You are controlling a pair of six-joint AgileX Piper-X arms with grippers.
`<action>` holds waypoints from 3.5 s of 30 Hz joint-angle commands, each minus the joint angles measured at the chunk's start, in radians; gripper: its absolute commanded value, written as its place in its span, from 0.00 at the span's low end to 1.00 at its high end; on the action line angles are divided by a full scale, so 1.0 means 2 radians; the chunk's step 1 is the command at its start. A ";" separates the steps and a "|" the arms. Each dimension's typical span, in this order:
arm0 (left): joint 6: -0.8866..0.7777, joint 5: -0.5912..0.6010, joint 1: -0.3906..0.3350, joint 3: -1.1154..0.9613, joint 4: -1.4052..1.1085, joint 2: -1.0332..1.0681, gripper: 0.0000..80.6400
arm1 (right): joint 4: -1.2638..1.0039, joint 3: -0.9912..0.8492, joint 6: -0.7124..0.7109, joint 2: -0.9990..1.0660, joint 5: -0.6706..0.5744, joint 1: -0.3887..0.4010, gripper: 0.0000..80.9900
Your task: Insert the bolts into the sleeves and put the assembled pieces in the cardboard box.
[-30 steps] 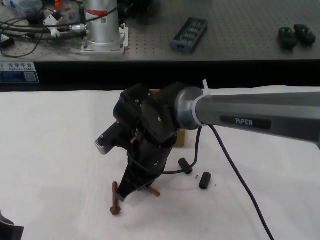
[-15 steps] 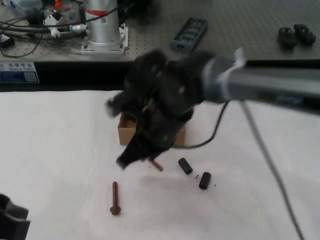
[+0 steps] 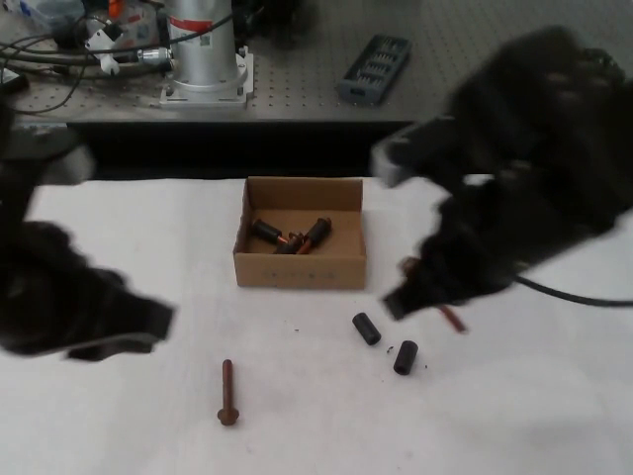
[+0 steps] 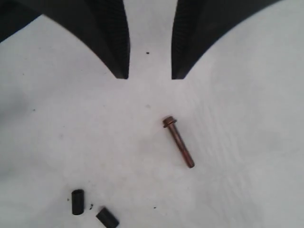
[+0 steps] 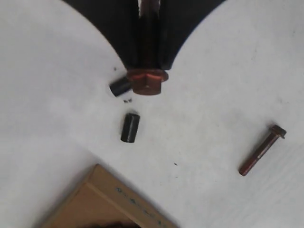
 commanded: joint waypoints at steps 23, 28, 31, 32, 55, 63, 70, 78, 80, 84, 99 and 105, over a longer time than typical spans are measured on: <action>-0.202 -0.101 -0.117 -0.279 -0.036 0.339 0.49 | 0.144 0.204 0.118 -0.512 0.090 -0.106 0.03; -0.205 -0.118 -0.120 -0.314 -0.024 0.390 0.49 | 0.145 0.204 0.140 -0.578 0.108 -0.106 0.03; -0.217 -0.126 -0.122 -0.331 -0.024 0.415 0.48 | 0.153 0.204 0.140 -0.605 0.108 -0.106 0.03; -0.223 -0.130 -0.123 -0.337 -0.024 0.424 0.48 | 0.158 0.204 0.140 -0.611 0.111 -0.106 0.03; -0.233 -0.209 -0.141 -0.430 -0.008 0.534 0.43 | 0.225 0.204 0.149 -0.626 0.152 -0.106 0.03; -0.247 -0.221 -0.141 -0.430 0.002 0.536 0.43 | 0.225 0.204 0.149 -0.626 0.152 -0.106 0.03; -0.254 -0.213 -0.141 -0.430 0.008 0.540 0.43 | 0.225 0.204 0.149 -0.626 0.152 -0.106 0.03; -0.267 -0.201 -0.141 -0.429 0.006 0.548 0.43 | 0.227 0.204 0.149 -0.626 0.152 -0.106 0.03; -0.277 -0.198 -0.141 -0.429 0.007 0.551 0.43 | 0.227 0.204 0.149 -0.626 0.152 -0.106 0.03; -0.277 -0.194 -0.141 -0.429 0.003 0.554 0.43 | 0.227 0.204 0.149 -0.626 0.152 -0.106 0.03; -0.276 -0.113 -0.141 -0.430 0.006 0.554 0.01 | 0.227 0.204 0.149 -0.626 0.152 -0.106 0.03; -0.269 -0.071 -0.135 -0.430 0.010 0.537 0.01 | 0.224 0.204 0.148 -0.626 0.152 -0.106 0.03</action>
